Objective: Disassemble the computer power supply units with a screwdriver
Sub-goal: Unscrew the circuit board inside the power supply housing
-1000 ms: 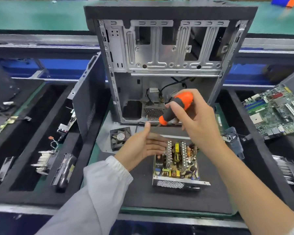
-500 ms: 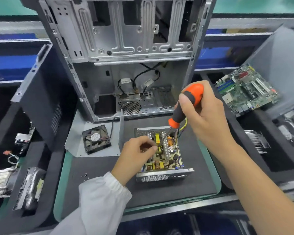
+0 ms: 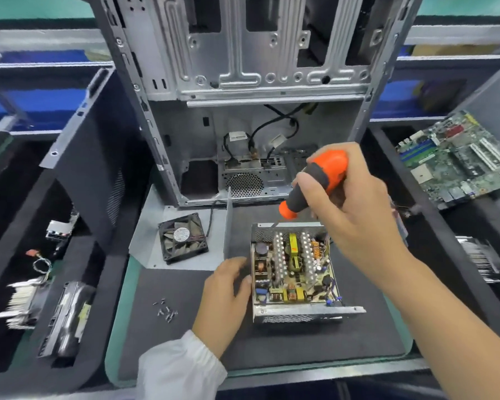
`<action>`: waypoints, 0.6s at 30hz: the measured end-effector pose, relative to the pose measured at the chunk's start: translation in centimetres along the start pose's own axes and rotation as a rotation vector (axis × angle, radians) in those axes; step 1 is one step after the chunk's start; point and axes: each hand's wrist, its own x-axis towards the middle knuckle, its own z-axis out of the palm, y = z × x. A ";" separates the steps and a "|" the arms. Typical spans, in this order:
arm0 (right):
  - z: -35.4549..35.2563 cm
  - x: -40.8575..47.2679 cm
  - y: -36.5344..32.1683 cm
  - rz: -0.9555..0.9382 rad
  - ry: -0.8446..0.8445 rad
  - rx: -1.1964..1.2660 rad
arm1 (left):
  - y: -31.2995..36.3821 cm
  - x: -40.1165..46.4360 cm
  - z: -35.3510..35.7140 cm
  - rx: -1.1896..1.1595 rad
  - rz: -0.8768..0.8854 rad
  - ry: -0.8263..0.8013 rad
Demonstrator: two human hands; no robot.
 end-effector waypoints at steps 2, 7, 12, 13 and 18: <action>1.3 0.3 0.5 -0.001 -0.036 -0.067 | -0.6 0.0 0.6 0.026 -0.009 0.001; 3.9 0.0 1.8 -0.024 -0.110 -0.170 | -0.9 0.0 1.9 -0.066 0.029 0.009; 4.8 -0.2 2.9 -0.033 -0.135 -0.207 | -1.5 -0.1 2.3 -0.135 0.039 0.025; 4.8 -0.2 3.1 -0.025 -0.133 -0.212 | -1.6 -0.1 2.3 -0.145 0.043 0.021; 4.9 -0.1 3.8 0.008 -0.113 -0.221 | -2.0 0.2 2.2 -0.157 0.070 0.026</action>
